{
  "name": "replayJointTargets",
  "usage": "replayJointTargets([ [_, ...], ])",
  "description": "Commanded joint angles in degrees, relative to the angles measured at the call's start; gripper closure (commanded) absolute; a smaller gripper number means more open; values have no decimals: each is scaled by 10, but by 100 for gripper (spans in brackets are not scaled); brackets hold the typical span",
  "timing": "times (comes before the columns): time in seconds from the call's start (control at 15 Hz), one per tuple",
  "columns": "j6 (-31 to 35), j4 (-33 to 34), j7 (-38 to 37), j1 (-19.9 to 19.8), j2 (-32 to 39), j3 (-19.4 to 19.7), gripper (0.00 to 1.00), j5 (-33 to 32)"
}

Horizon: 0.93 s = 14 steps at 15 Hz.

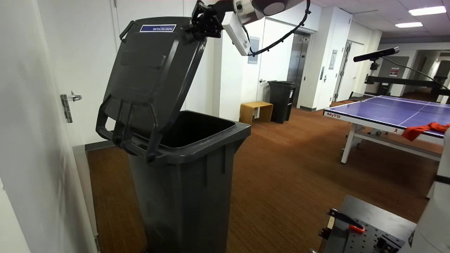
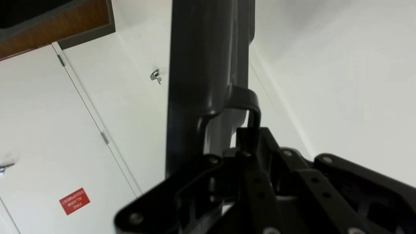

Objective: Open the lid of the rubbish bin.

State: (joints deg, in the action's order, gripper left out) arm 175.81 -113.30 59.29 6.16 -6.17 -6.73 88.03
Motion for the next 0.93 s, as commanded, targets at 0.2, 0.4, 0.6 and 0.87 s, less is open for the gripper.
replayJointTargets([
  [0.2, 30, -11, 5, 17, -14, -40, 97, -116],
  [0.4, 41, -26, -2, 16, -18, -60, 97, -161],
  [0.6, 53, -44, -19, 10, -19, -79, 97, -220],
  [0.87, 79, -75, -65, -14, -19, -112, 97, -321],
])
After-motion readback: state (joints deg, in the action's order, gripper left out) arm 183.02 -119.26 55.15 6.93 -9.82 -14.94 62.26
